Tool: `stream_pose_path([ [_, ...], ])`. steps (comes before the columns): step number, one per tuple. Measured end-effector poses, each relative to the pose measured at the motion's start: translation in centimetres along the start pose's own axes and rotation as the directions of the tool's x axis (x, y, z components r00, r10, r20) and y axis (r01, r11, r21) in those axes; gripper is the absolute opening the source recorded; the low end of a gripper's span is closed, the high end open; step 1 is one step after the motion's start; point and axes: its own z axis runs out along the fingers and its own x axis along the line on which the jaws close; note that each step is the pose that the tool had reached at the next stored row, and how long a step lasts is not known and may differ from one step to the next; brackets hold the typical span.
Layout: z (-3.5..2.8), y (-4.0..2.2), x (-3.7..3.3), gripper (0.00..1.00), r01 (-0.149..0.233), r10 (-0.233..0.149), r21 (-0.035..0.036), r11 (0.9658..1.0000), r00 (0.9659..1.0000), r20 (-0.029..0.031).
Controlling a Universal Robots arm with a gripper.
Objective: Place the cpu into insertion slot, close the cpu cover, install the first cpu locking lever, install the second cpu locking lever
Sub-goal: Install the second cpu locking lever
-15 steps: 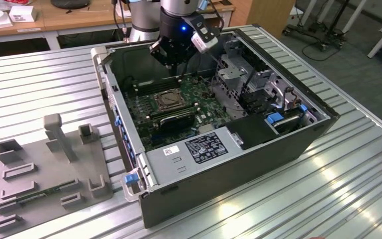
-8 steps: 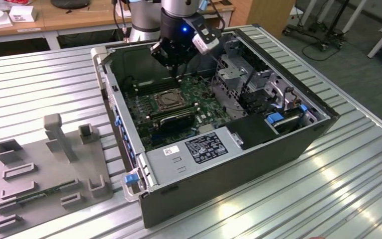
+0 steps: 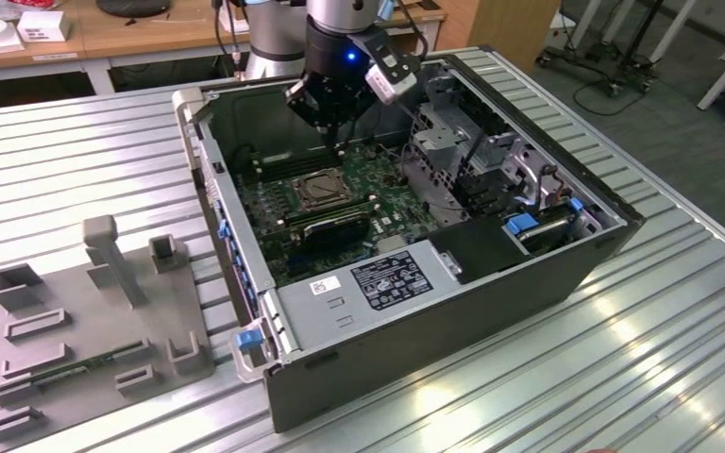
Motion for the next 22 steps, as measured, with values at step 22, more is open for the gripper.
stream_pose_path([
  [22,0.93,-0.09,0.02,0.11,0.000,0.000,0.0001,1.0000,1.0000,0.0003],
])
